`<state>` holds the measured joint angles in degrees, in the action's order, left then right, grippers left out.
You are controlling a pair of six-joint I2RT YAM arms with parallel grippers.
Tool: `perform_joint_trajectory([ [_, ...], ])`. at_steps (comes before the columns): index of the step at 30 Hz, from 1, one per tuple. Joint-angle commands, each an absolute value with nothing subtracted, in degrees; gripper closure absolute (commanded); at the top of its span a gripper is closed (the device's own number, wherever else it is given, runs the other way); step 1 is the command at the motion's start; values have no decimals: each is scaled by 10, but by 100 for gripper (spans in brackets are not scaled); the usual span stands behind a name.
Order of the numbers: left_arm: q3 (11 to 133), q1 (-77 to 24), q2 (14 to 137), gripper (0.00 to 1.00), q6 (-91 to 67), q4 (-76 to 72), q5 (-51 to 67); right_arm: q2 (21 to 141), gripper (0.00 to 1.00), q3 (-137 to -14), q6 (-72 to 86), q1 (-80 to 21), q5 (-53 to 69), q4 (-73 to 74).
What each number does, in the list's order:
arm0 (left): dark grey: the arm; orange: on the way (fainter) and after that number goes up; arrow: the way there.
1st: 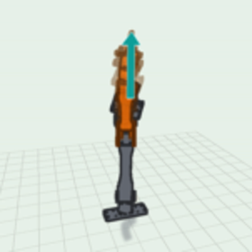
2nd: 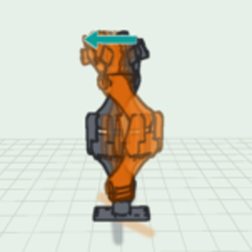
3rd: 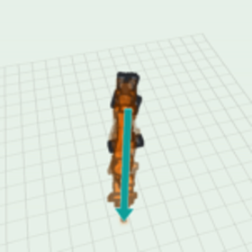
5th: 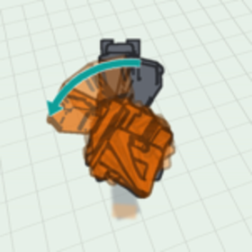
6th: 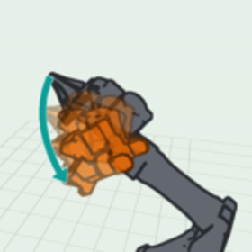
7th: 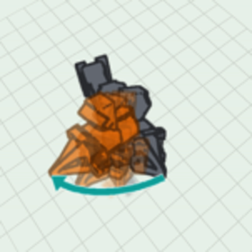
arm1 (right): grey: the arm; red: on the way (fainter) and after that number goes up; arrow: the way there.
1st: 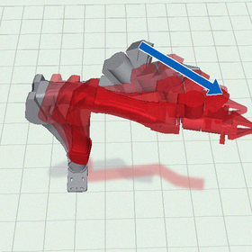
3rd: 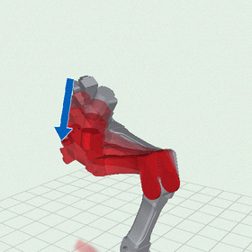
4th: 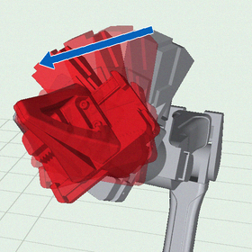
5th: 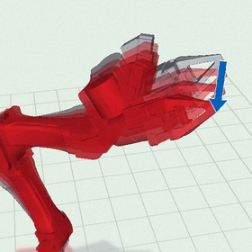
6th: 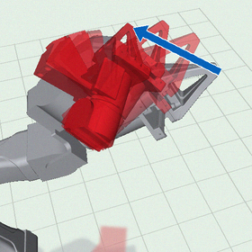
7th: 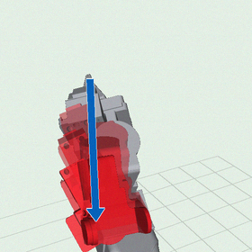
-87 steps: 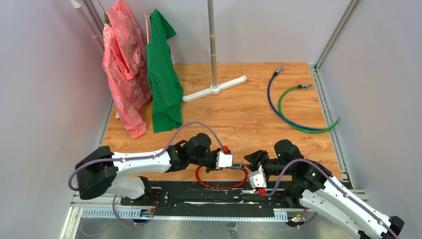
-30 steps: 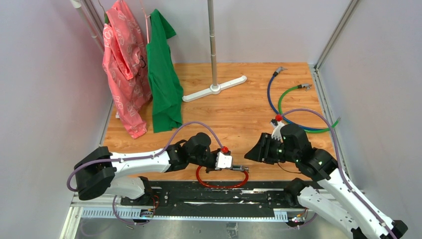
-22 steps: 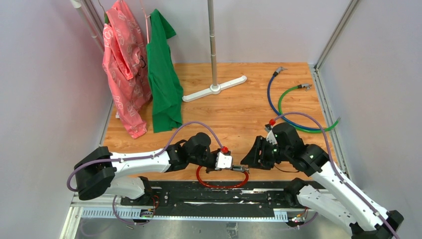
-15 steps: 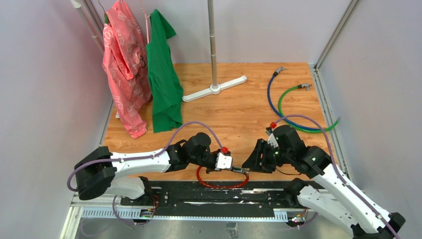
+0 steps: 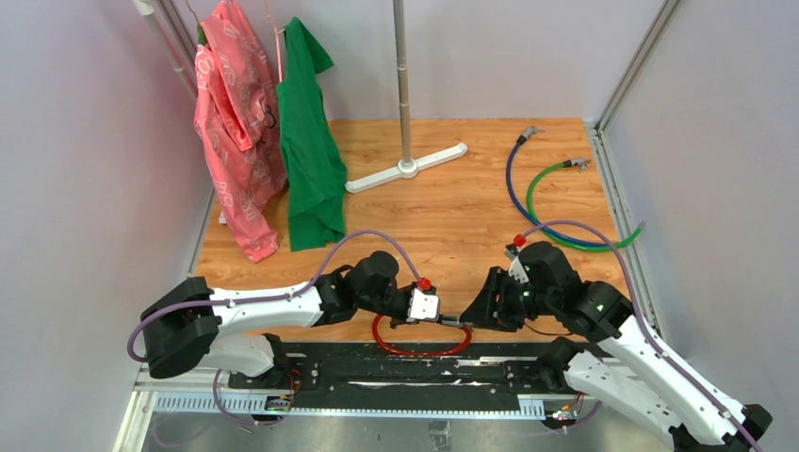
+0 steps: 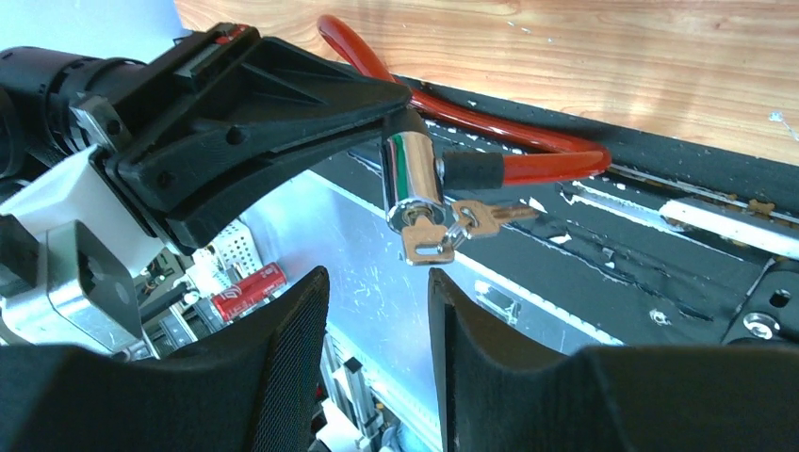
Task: Lock with the key
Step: Lock the lock.
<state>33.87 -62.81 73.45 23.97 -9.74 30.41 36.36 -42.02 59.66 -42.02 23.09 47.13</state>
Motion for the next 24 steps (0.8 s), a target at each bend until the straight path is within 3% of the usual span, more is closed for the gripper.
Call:
perform_joint_trajectory([
  [1, 311, -635, 744, 100, 222, -30, 338, 373, 54, -406, 618, -429, 232, 429],
  [24, 317, -635, 746, 100, 223, -23, 332, 401, 56, -409, 600, -435, 154, 472],
])
